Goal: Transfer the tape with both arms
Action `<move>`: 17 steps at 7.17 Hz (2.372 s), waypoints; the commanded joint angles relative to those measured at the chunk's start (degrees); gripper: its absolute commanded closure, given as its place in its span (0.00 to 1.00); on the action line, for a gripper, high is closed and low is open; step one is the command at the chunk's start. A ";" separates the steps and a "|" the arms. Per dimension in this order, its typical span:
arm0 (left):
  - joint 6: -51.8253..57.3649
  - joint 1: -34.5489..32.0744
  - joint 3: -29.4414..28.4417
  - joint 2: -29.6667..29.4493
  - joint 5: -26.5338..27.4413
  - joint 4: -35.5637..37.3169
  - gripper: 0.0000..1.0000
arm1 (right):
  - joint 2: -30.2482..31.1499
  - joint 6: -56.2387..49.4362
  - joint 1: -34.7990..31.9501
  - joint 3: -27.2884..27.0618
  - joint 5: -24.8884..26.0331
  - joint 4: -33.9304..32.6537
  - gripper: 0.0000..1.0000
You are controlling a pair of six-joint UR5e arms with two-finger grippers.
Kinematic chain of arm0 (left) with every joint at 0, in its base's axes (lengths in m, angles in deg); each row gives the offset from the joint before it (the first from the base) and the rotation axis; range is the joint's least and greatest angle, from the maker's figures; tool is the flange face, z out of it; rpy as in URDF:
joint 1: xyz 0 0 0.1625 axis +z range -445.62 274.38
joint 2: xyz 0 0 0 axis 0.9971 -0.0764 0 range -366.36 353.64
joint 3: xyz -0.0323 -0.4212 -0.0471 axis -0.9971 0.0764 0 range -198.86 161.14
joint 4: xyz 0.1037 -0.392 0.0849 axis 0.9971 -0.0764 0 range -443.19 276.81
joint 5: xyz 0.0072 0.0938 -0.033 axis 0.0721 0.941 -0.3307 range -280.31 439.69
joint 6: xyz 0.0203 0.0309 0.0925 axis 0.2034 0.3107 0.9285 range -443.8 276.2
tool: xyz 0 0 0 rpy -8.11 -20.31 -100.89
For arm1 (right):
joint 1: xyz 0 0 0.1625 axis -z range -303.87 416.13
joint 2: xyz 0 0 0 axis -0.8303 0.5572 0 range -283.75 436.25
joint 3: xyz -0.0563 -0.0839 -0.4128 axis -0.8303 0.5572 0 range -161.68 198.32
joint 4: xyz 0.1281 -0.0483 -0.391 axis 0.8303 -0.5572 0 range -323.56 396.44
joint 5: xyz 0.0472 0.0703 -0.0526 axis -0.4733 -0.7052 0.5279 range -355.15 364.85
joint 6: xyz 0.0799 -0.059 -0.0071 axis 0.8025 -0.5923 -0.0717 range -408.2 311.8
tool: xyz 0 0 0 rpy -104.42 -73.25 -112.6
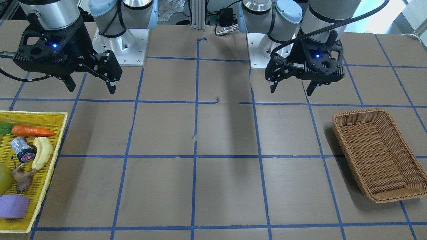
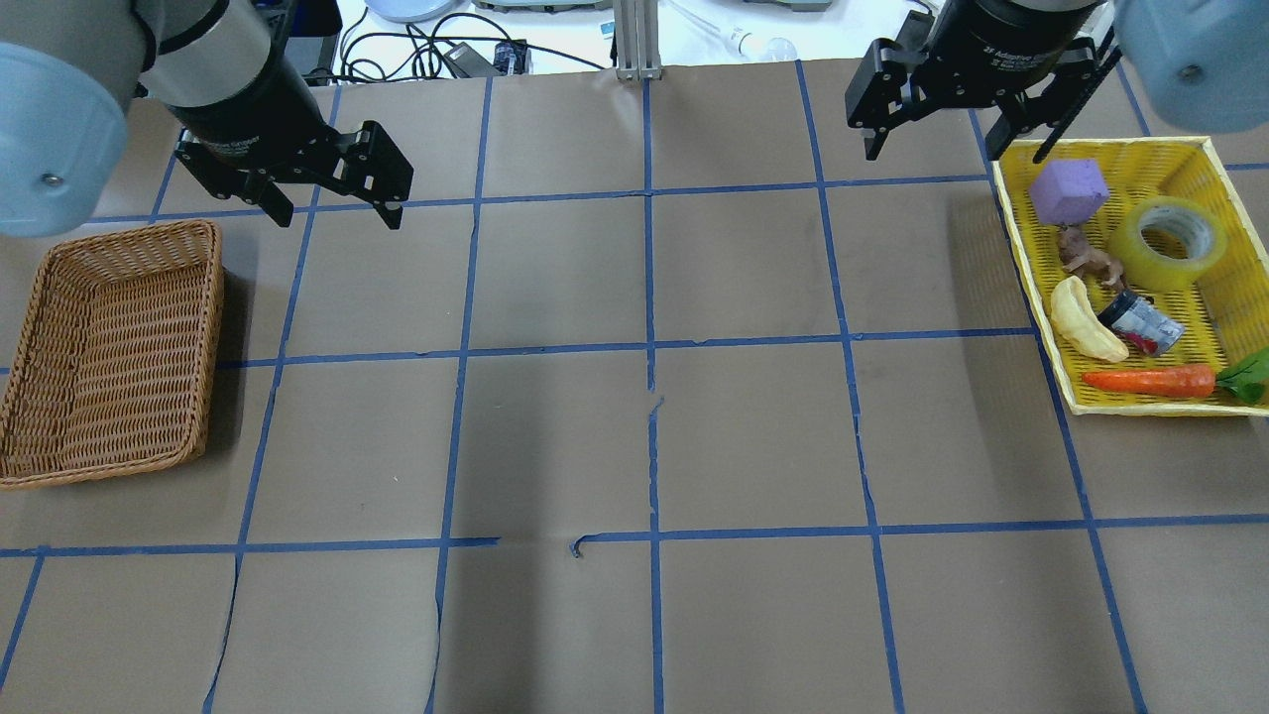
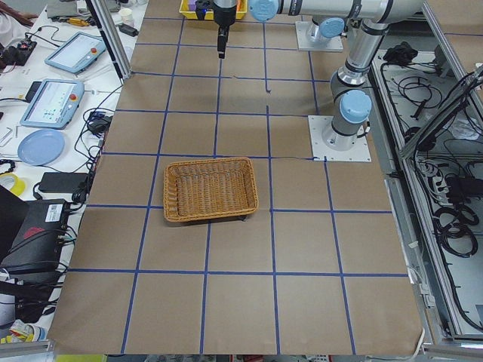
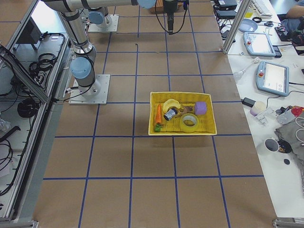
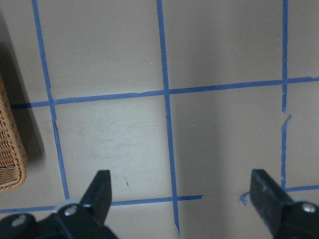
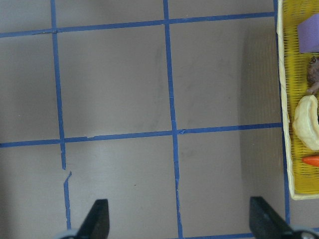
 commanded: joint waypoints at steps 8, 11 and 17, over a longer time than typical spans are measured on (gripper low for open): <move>-0.02 -0.18 0.20 0.65 0.00 -0.03 0.00 | 0.52 -0.34 -0.27 -0.06 -0.14 0.54 0.00; -0.02 -0.18 0.29 0.83 -0.09 0.06 0.00 | 0.52 -0.34 -0.27 -0.15 -0.32 0.71 0.00; -0.11 -0.18 0.38 1.00 -0.09 -0.03 0.00 | -1.31 -5.41 6.10 0.55 -3.10 0.45 0.00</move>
